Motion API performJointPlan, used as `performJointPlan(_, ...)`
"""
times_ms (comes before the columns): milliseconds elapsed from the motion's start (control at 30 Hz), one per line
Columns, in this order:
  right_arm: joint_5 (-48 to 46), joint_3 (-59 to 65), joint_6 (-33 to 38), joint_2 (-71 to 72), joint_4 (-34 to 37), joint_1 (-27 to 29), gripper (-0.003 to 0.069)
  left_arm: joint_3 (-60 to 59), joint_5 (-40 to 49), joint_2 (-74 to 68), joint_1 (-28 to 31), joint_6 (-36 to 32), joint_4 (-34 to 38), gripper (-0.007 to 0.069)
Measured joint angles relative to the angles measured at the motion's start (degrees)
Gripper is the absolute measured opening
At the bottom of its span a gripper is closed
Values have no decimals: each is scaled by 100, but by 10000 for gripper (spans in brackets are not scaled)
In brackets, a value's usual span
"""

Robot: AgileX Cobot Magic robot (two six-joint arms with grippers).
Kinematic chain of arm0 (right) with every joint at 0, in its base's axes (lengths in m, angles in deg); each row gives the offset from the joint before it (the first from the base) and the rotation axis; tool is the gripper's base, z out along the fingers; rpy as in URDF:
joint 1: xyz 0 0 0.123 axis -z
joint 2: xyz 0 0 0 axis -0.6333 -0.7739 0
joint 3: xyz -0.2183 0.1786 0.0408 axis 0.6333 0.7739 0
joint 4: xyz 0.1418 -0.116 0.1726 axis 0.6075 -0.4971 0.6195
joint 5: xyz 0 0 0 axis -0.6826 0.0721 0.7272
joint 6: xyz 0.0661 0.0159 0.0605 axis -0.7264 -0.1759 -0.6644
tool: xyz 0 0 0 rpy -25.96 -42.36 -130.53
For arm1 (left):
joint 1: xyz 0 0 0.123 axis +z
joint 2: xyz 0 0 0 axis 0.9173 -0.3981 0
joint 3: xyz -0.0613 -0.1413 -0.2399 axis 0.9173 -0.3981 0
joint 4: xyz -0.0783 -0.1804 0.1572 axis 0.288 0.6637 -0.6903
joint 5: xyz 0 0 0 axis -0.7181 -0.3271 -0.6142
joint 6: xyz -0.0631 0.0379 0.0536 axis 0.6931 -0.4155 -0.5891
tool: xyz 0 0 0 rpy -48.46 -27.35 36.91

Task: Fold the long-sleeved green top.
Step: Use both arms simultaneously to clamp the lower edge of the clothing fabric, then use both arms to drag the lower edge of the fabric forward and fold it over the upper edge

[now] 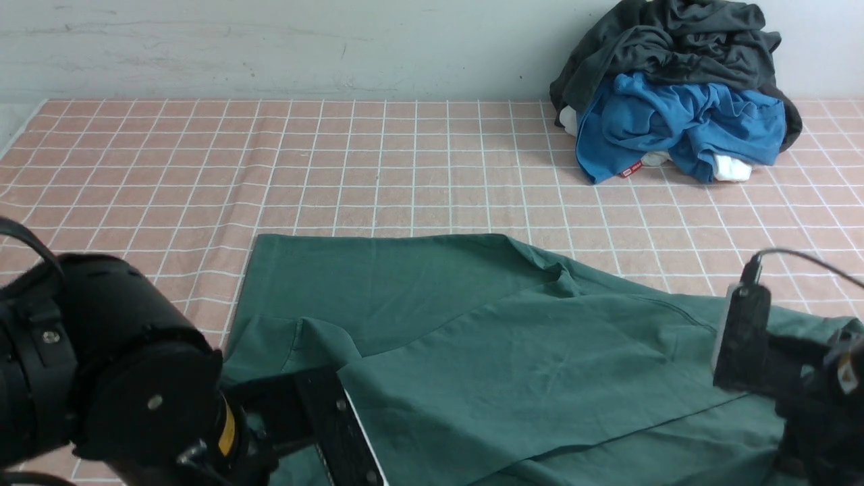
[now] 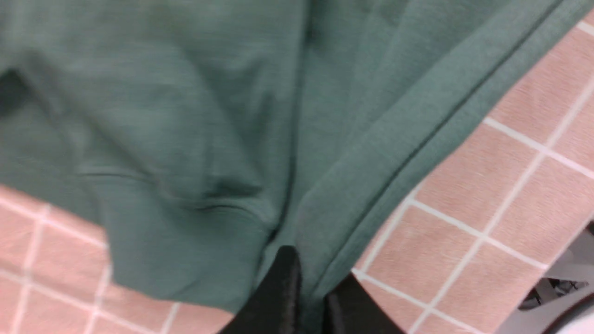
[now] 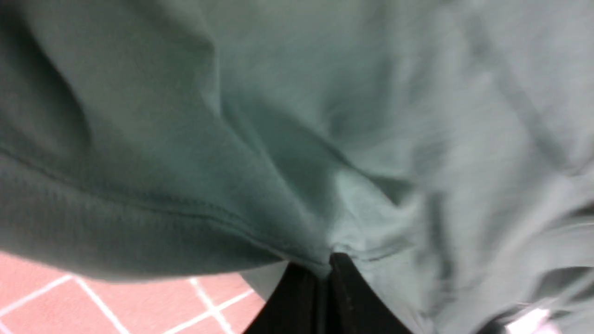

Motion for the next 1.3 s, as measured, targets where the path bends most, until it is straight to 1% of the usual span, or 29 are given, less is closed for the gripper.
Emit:
performJointPlan(67,-194,-601,83,-79,197,298,2,355,73,0,389,-25,-79,6)
performJointPlan(100,-207,-647,96,-92,244,355,2,417,73,0,424,-33,-85,6)
performJointPlan(200,-345,-1444,380,-485,720,920,2,1097,91,-142,1104,-265,-151,10)
performJointPlan(300,-400,-2069,491,-980,1090,1281,2,1735,32,-517,1612,-428,-156,12)
performJointPlan(400,-421,-2648,497,-1583,1304,1481,2,2431,-12,-1051,1938,-486,-168,17)
performJointPlan(433,-421,-2690,497,-1583,1312,1490,2,2546,-12,-1145,1980,-492,-168,17)
performJointPlan(467,-453,-2981,497,-1862,1362,1526,2,2955,-12,-1498,2108,-512,-168,17)
performJointPlan(633,-529,-3970,448,-2862,1333,1544,2,4338,-12,-2879,2343,-737,-334,17)
performJointPlan(667,-529,-3970,448,-2903,1327,1544,2,4384,-12,-2879,2350,-752,-349,17)
performJointPlan(733,-529,-4480,407,-3369,1203,1544,2,4967,-18,-3525,2364,-791,-622,17)
performJointPlan(967,-266,-5476,228,-4218,1008,1544,13,5770,-284,-4543,2364,-805,-1040,19)
performJointPlan(1033,-95,-5731,-68,-4426,973,1544,48,5879,-385,-4769,2369,-772,-1114,29)
performJointPlan(1067,-71,-5766,-96,-4447,971,1544,52,5880,-390,-4782,2368,-767,-1121,32)
performJointPlan(1100,-42,-5815,-215,-4474,959,1544,71,5888,-410,-4830,2371,-757,-1128,38)
performJointPlan(1133,5,-5936,-439,-4504,918,1544,110,5905,-436,-4898,2382,-734,-1134,57)
performJointPlan(1167,4,-5963,-509,-4504,905,1544,123,5912,-436,-4913,2382,-721,-1134,63)
performJointPlan(1200,-50,-6104,-811,-4504,848,1544,178,5926,-457,-4943,2382,-679,-1139,88)
performJointPlan(1267,-275,-6314,-1198,-4498,818,1544,246,5931,-489,-4960,2382,-573,-1153,138)
performJointPlan(1300,-384,-6372,-1333,-4474,811,1544,264,5938,-497,-4960,2382,-528,-1159,155)
